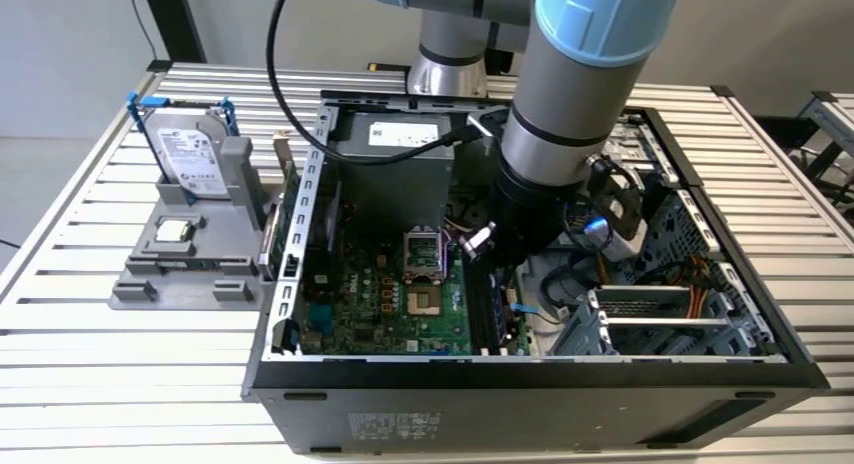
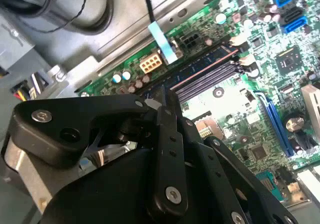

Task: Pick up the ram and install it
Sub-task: 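Press down the ram until it locks into place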

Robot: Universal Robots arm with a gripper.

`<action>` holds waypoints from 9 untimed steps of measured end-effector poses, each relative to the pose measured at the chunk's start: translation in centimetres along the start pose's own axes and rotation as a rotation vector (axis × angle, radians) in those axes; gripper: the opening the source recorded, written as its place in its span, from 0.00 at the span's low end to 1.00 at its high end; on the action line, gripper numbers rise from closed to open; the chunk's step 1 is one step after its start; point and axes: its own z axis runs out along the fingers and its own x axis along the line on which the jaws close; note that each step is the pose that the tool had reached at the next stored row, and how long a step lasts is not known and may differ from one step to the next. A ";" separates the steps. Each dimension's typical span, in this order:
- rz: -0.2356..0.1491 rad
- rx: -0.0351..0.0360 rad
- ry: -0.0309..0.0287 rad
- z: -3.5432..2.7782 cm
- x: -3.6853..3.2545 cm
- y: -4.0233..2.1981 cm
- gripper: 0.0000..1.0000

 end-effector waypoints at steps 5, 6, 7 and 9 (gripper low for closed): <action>-0.073 -0.0418 -0.0120 -0.01 0.00 0.01 0.00; -0.091 -0.0422 -0.0117 0.00 -0.01 0.01 0.00; -0.110 -0.0426 -0.0114 0.00 -0.01 0.01 0.00; -0.147 -0.0433 -0.0106 0.00 -0.01 0.01 0.00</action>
